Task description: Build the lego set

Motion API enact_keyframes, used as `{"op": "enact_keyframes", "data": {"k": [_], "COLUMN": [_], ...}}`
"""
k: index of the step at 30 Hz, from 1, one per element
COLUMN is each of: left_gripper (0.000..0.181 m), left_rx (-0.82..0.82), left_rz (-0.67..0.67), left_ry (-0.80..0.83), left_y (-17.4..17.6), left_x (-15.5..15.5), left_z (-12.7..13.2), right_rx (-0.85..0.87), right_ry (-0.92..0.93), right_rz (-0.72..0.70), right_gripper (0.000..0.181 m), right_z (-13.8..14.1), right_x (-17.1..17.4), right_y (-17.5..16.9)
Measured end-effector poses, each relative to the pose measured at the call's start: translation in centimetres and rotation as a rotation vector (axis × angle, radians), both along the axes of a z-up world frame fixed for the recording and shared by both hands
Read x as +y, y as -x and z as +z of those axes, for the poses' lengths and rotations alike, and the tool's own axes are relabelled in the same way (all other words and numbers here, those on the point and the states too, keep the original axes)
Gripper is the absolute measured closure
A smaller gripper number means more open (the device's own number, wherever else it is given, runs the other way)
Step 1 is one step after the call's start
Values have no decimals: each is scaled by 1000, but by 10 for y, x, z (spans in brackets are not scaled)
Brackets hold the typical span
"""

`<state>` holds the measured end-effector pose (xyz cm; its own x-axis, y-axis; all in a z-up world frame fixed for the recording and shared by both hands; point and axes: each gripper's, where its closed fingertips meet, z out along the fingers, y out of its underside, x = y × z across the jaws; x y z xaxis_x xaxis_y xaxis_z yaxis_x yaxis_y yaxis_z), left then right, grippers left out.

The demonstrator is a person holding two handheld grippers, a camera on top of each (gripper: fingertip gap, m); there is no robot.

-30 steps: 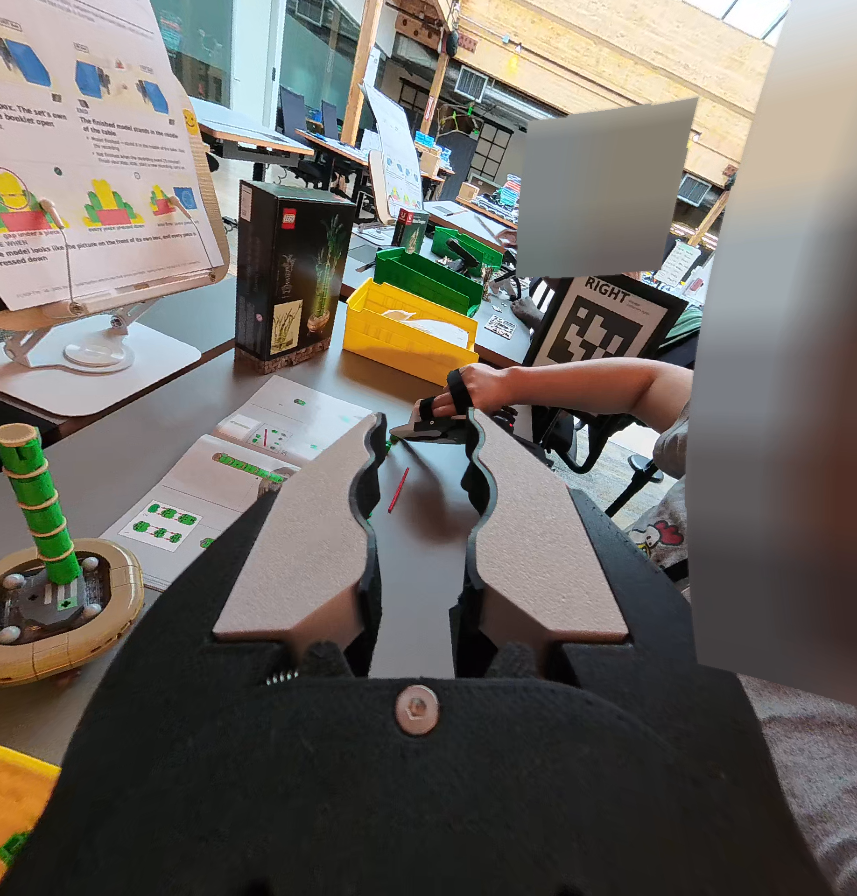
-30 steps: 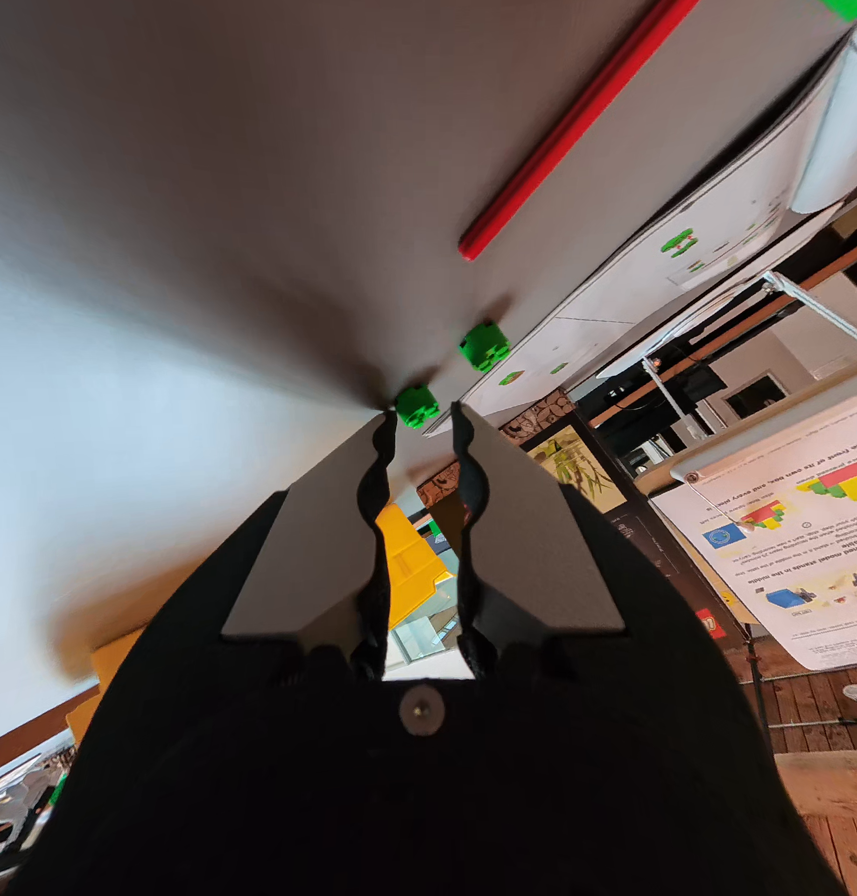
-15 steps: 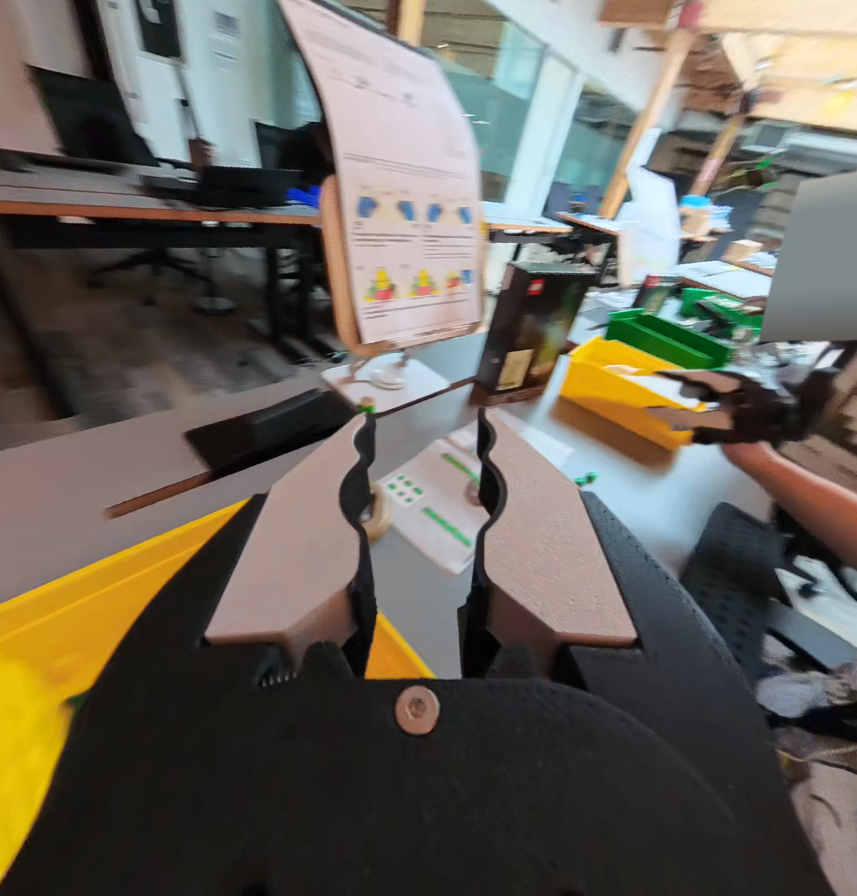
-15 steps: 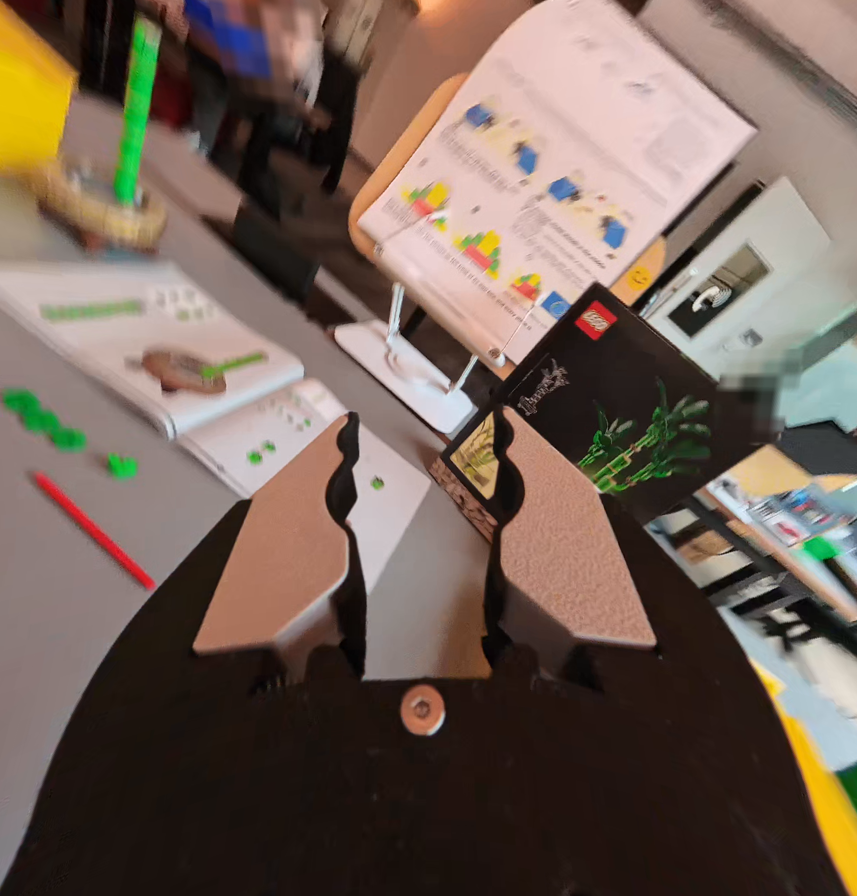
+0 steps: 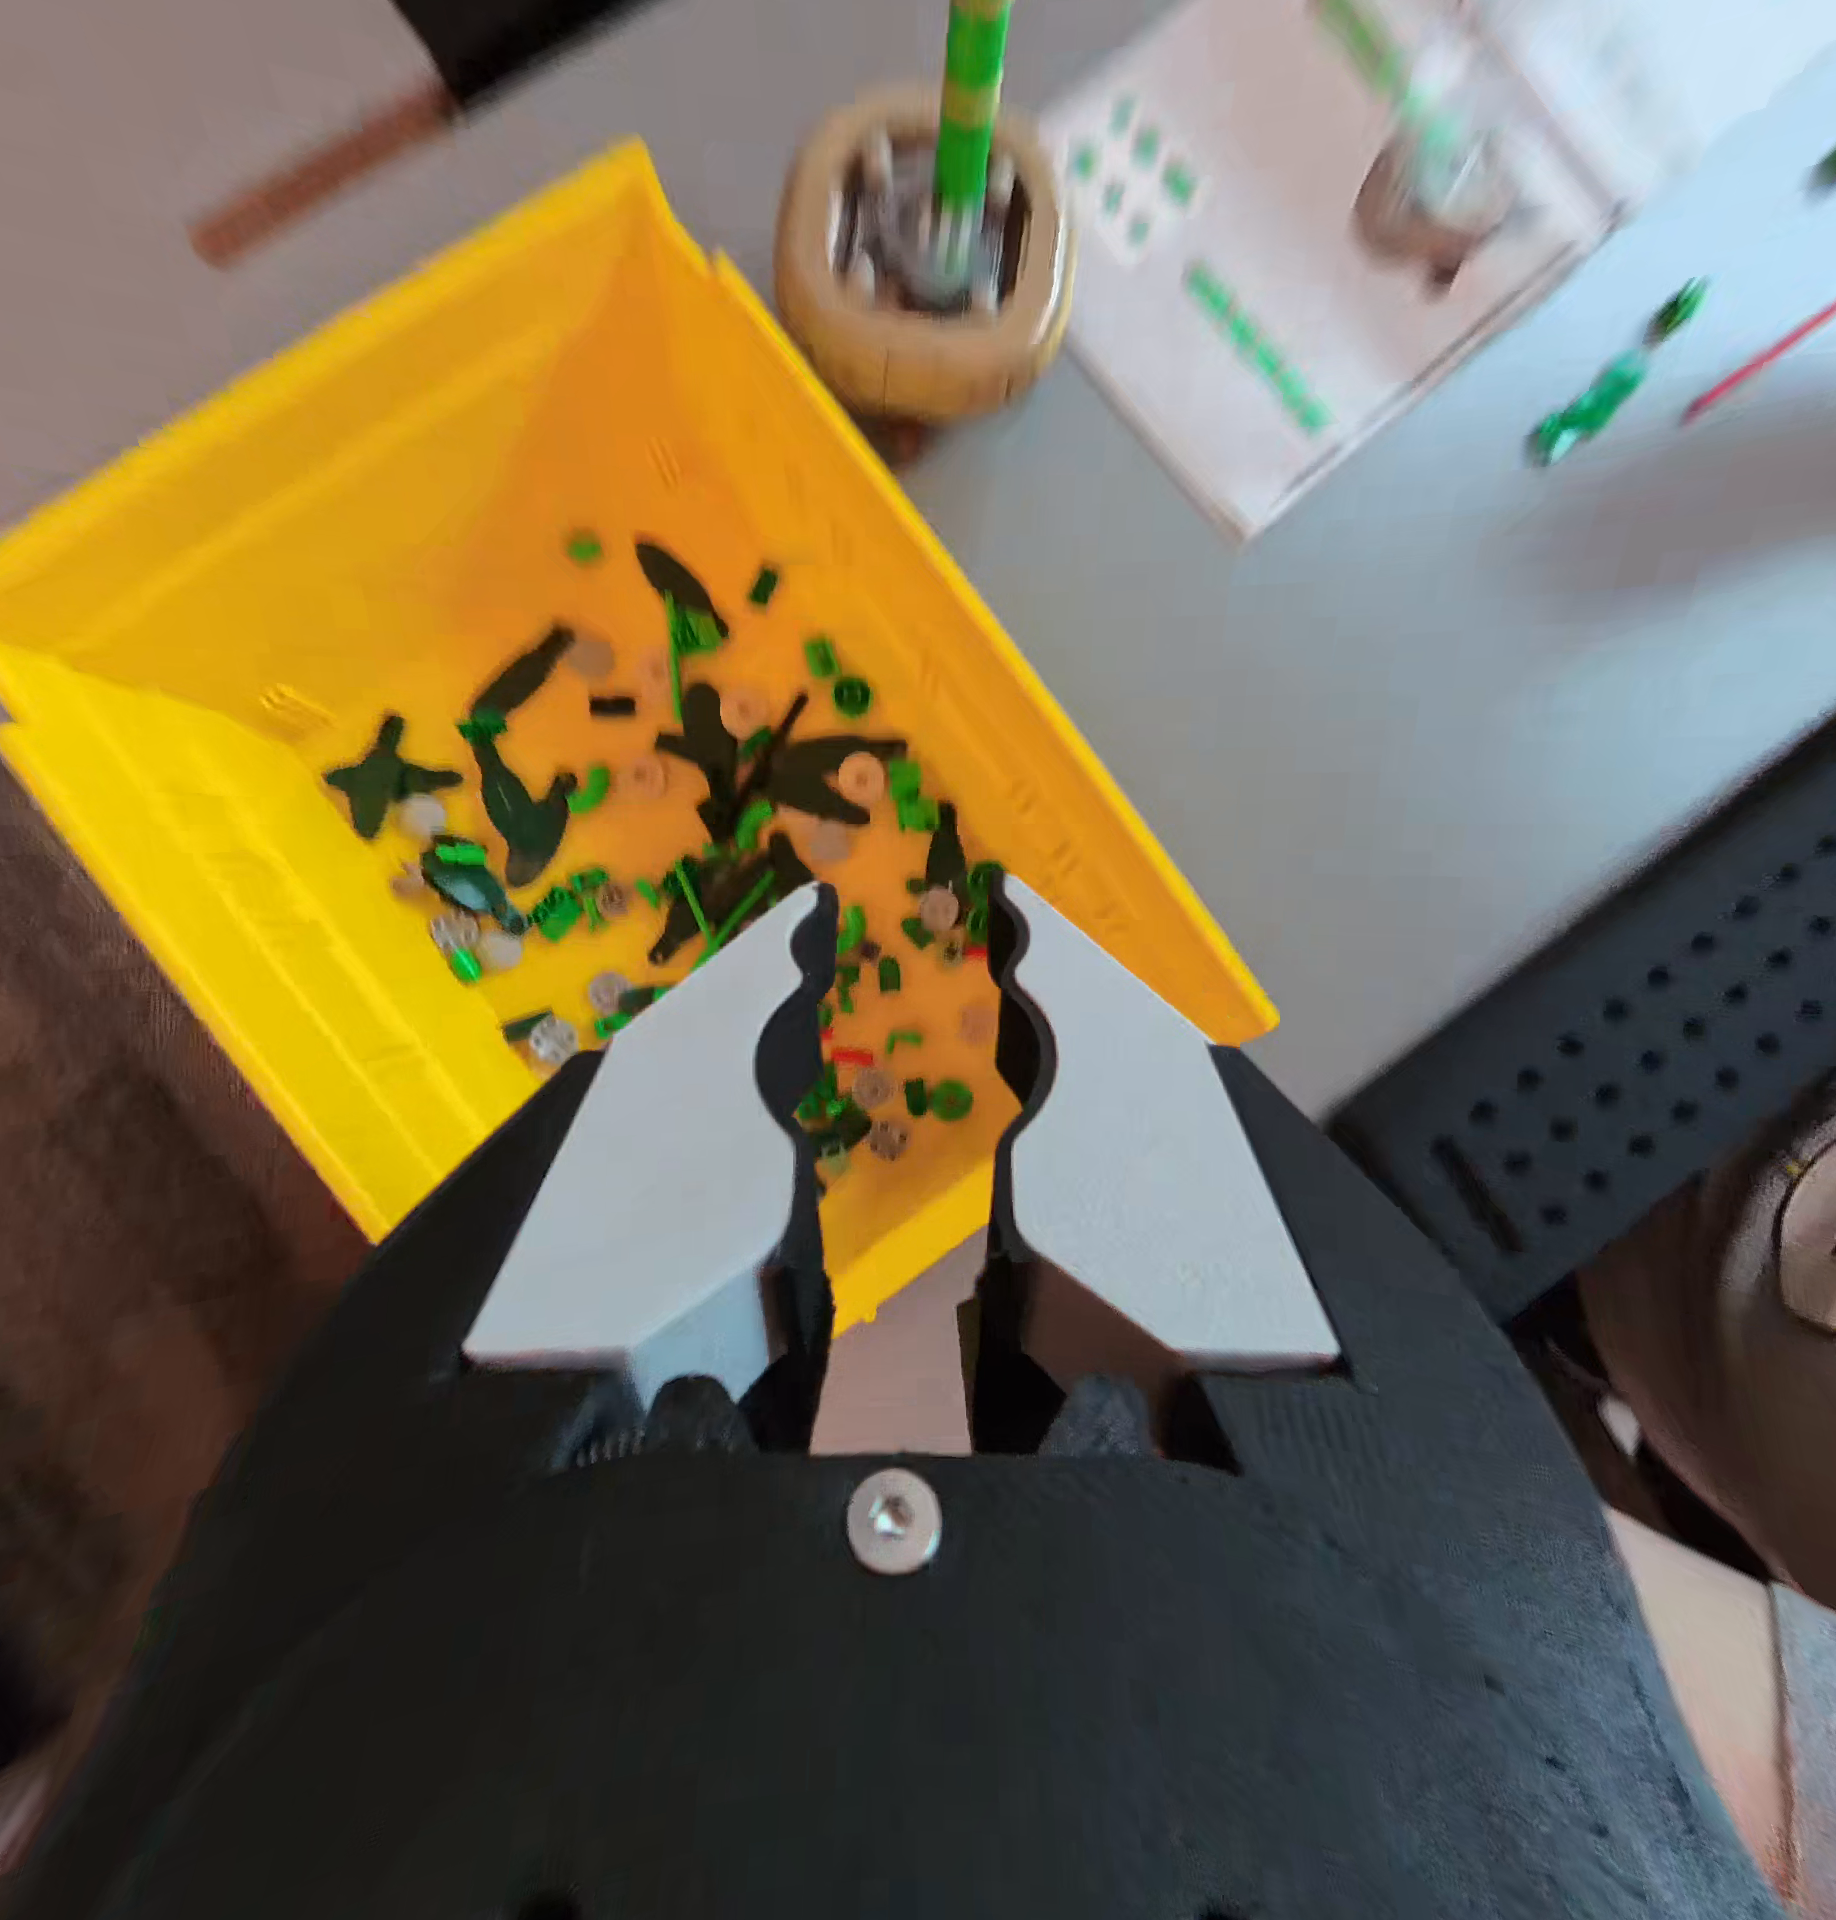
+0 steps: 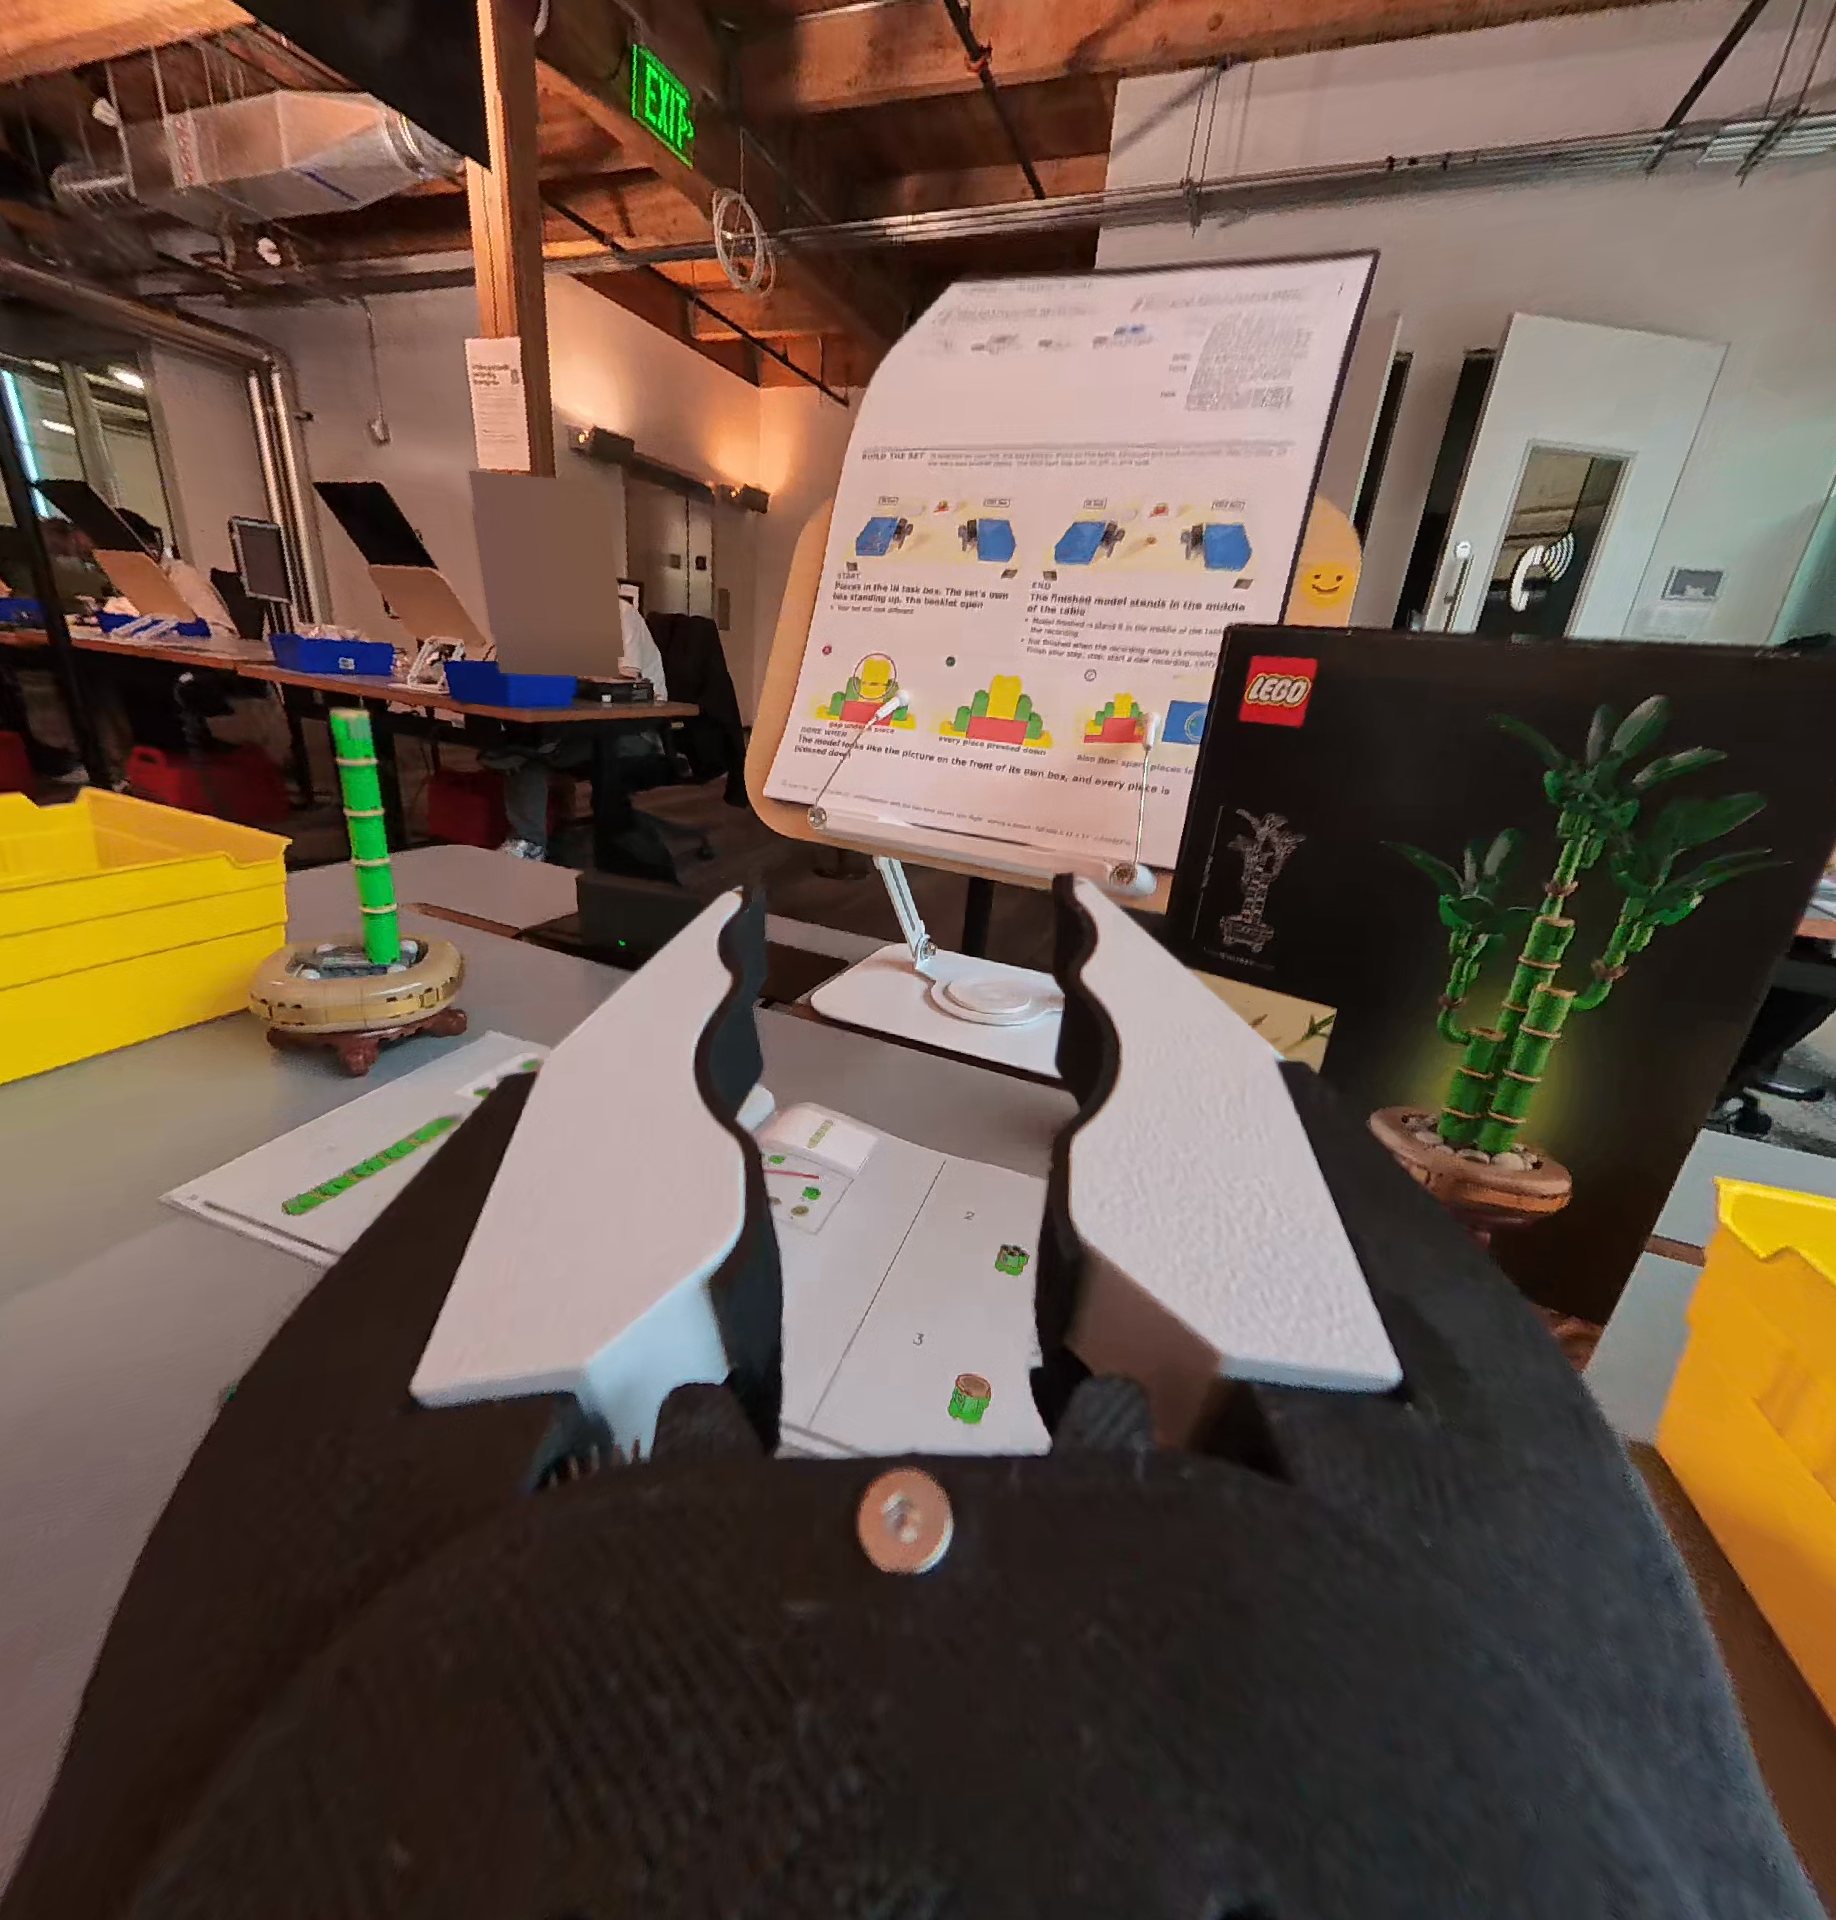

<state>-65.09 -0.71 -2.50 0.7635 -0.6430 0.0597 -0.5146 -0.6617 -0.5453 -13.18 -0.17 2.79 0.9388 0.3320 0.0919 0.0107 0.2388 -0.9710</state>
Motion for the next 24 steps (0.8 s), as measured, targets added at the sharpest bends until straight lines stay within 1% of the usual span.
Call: {"op": "enact_keyframes", "data": {"k": [2,4,6,8,10,12,14,15,17,19,22,24], "left_gripper": [152,152,151,153,153,150,142,144,150,150,144,139], "left_rx": [102,200,257,257,197,181,204,205,164,104,86,103], "left_rz": [-26,-41,-60,-84,-129,-152,-138,-147,-221,-297,-340,-370], "left_ry": [95,153,185,218,272,260,242,231,213,234,214,138], "left_y": [-1,2,2,1,-8,-7,3,5,-1,-8,-10,-13], "left_x": [0,9,23,34,38,46,56,60,57,45,41,49], "left_z": [-25,-47,-65,-81,-93,-101,-110,-113,-117,-116,-113,-113], "right_rx": [-26,-51,-67,-82,-107,-133,-157,-174,-231,-292,-360,-385], "right_ry": [28,42,52,58,75,91,99,94,84,85,98,103], "right_rz": [-5,-6,-11,-16,-20,-16,-14,-19,-32,-38,-28,-23], "right_gripper": [126,126,126,126,126,126,127,127,127,127,127,127], "right_z": [-9,-15,-20,-23,-29,-34,-38,-38,-40,-44,-53,-57], "right_x": [4,4,4,5,6,8,9,9,10,12,13,14], "right_y": [-1,-1,-2,-3,-3,-1,2,3,7,11,20,23]}}
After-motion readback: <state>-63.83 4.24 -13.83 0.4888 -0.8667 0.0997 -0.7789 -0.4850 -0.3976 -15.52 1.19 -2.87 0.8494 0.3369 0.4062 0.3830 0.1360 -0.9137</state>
